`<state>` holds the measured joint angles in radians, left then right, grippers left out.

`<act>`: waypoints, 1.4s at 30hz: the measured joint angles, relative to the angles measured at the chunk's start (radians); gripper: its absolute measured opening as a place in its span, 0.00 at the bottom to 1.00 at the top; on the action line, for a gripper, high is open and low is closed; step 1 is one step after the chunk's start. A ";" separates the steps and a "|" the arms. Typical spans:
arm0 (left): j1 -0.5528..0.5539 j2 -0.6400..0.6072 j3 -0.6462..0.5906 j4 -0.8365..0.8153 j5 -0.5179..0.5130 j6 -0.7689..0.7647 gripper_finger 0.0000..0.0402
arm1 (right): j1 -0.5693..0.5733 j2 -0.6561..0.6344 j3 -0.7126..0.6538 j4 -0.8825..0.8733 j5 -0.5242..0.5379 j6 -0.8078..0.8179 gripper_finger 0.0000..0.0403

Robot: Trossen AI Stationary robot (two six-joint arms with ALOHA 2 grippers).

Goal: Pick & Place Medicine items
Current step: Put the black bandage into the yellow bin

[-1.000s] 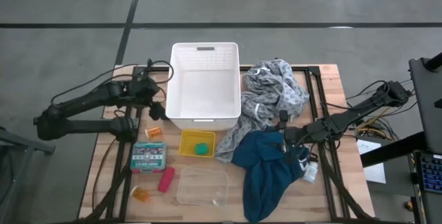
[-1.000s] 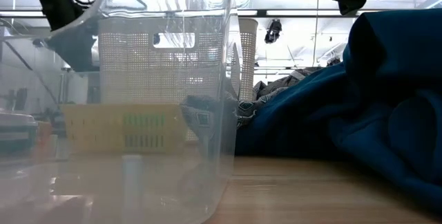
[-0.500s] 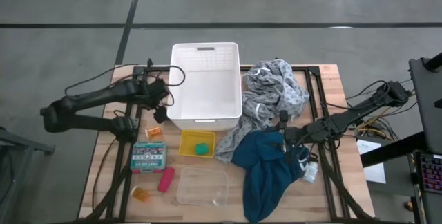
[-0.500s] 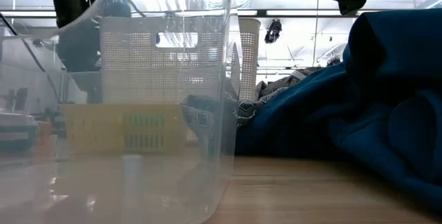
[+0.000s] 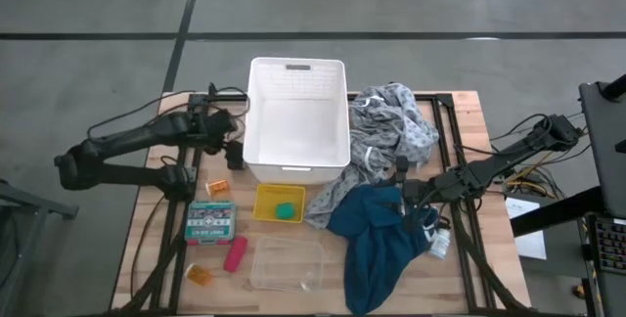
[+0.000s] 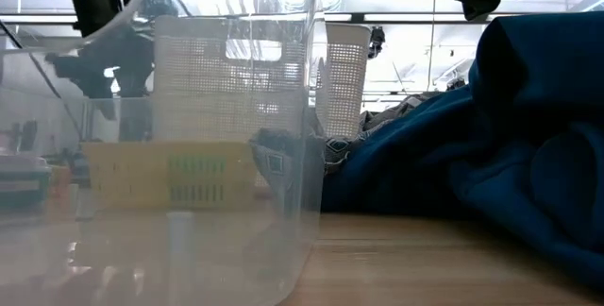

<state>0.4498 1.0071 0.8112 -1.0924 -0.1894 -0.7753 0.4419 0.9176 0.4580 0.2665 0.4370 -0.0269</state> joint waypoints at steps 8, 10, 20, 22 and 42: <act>0.001 -0.030 -0.016 -0.066 0.041 -0.564 0.73 | 0.000 0.000 0.000 0.000 0.000 0.000 0.45; 0.001 -0.030 -0.035 -0.044 0.041 -0.668 0.73 | 0.000 0.000 0.000 0.000 0.000 0.000 0.44; -0.031 -0.029 -0.241 0.384 0.093 -0.985 0.73 | 0.000 0.000 0.000 0.000 0.000 0.000 0.44; -0.031 -0.029 -0.275 0.400 0.097 -1.058 0.73 | 0.000 0.000 0.000 0.000 0.000 0.000 0.44; -0.020 -0.030 -0.293 0.305 0.125 -1.354 0.70 | 0.000 0.000 0.000 0.000 0.000 0.000 0.44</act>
<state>0.4297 0.9771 0.5186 -0.7870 -0.0642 -2.1290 0.4422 0.9176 0.4580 0.2665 0.4371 -0.0269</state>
